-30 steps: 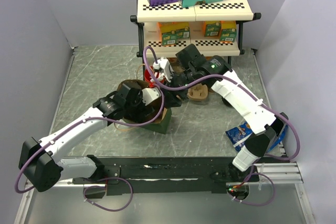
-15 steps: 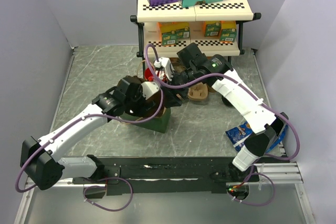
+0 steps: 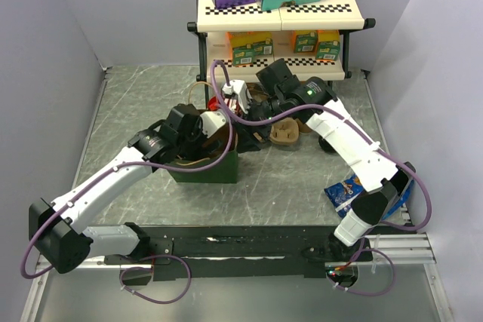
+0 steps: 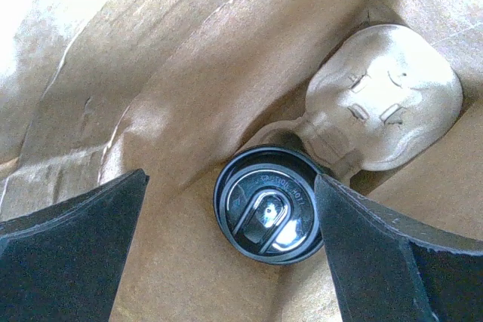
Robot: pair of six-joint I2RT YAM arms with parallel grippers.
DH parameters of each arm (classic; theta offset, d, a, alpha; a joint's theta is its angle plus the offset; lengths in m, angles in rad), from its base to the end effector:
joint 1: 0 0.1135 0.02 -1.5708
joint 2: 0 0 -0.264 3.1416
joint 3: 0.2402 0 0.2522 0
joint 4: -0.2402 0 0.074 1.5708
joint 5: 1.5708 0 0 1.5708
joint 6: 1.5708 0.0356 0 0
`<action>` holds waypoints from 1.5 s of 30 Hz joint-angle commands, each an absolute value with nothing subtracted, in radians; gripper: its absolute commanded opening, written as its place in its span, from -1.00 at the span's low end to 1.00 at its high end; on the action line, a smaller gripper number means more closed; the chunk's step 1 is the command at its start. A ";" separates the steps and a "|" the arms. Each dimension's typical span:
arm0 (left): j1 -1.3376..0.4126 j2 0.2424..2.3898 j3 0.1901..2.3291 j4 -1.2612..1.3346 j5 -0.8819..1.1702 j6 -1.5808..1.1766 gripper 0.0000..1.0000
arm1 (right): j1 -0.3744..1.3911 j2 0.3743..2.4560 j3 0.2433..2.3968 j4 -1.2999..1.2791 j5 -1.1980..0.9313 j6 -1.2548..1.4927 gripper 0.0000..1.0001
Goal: Pack the takeout coffee
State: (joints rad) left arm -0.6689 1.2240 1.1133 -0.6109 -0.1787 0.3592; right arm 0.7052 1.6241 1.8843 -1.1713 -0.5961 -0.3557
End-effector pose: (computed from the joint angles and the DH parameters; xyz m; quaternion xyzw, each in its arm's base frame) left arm 0.2096 -0.1576 0.3223 0.4143 0.8083 0.0170 0.4179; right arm 0.2298 0.2218 0.4164 -0.5396 0.7320 0.3274 0.2566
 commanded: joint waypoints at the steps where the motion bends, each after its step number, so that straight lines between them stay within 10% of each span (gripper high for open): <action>1: -0.658 1.206 1.152 -0.578 -0.193 0.318 0.99 | 0.698 1.638 1.930 -1.170 -0.603 -0.347 0.34; 45: -0.382 1.172 1.420 -0.591 0.207 0.067 0.99 | 0.585 1.631 2.065 -1.040 -0.558 -0.279 0.25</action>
